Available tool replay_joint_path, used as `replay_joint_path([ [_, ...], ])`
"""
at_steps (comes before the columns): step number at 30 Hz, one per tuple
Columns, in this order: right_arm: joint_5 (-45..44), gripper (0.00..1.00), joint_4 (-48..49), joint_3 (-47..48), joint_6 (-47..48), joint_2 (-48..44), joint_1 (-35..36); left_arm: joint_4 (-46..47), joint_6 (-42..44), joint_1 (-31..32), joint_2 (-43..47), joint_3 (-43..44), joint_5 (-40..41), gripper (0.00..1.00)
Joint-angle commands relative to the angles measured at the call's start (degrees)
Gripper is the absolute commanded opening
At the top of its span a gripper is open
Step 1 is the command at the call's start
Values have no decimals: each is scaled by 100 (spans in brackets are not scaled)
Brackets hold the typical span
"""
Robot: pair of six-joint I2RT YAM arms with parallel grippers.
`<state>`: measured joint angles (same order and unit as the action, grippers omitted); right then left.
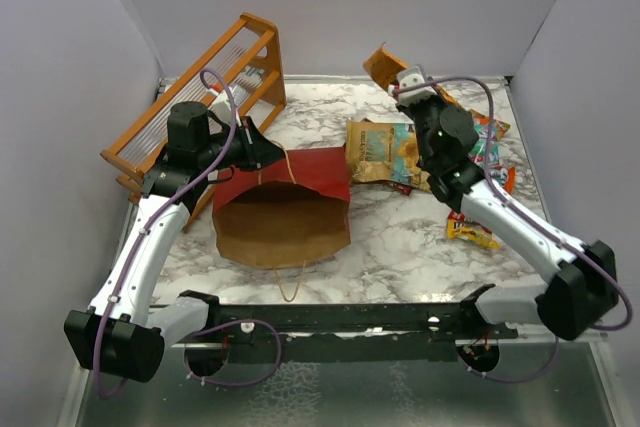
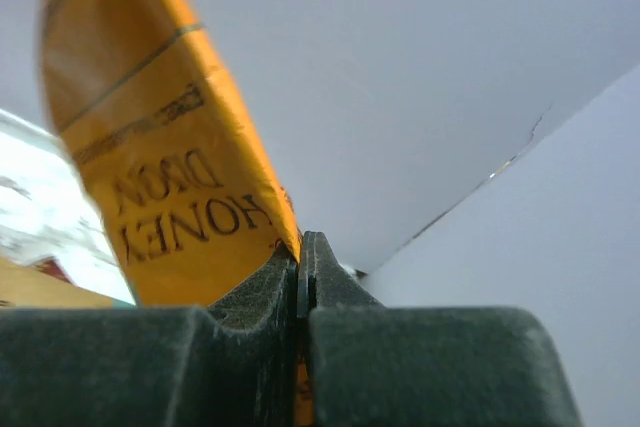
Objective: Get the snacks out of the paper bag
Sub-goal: Place the snack at the center of the board.
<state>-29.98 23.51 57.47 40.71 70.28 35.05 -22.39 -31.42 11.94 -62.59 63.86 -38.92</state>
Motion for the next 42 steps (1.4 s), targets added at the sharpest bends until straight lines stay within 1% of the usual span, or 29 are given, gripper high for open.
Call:
replay_joint_path([
  [1, 866, 1, 506, 322, 872, 1180, -830, 40, -52, -39, 67, 129, -18, 0],
  [3, 985, 1, 539, 501, 1160, 1619, -1144, 30, -73, -38, 95, 148, -40, 0],
  [5, 1364, 1, 361, 566, 1552, 1855, -1265, 22, -84, -36, 114, 163, -59, 0],
  [7, 1930, 1, 131, 463, 1882, 1931, -1268, 5, -64, -34, 132, 159, -43, 0],
  [10, 2887, 1, -418, 227, 1696, 1815, -1255, 68, -73, -34, 115, 130, -28, 0],
  [12, 3212, 1, -495, 6, 1538, 1770, -1255, 132, -117, -35, 100, 104, -41, 0],
  [15, 3225, 1, -766, -108, 1338, 1883, -1221, 164, -146, -39, 106, 107, -70, 0],
  [19, 3256, 1, -1458, 44, 926, 2109, -1203, 54, -64, -40, 91, 152, -56, 0],
  [22, 3338, 1, -1607, 27, 594, 2222, -1194, 47, -55, -34, 89, 137, -38, 0],
  [24, 3445, 1, -1676, -48, 563, 2298, -1198, 62, -70, -39, 90, 128, -46, 0],
  [31, 2963, 1, -1713, -113, 703, 2697, -1203, 30, -59, -34, 152, 109, -37, 0],
  [36, 2748, 1, -1692, -170, 428, 2821, -1202, 37, -43, -34, 150, 107, -55, 0],
  [39, 2113, 1, -1428, -298, 277, 2919, -1214, 26, -8, -37, 106, 154, -84, 0],
  [42, 1441, 1, -1012, -490, 322, 2981, -1277, -8, 28, -41, 89, 216, -99, 0],
])
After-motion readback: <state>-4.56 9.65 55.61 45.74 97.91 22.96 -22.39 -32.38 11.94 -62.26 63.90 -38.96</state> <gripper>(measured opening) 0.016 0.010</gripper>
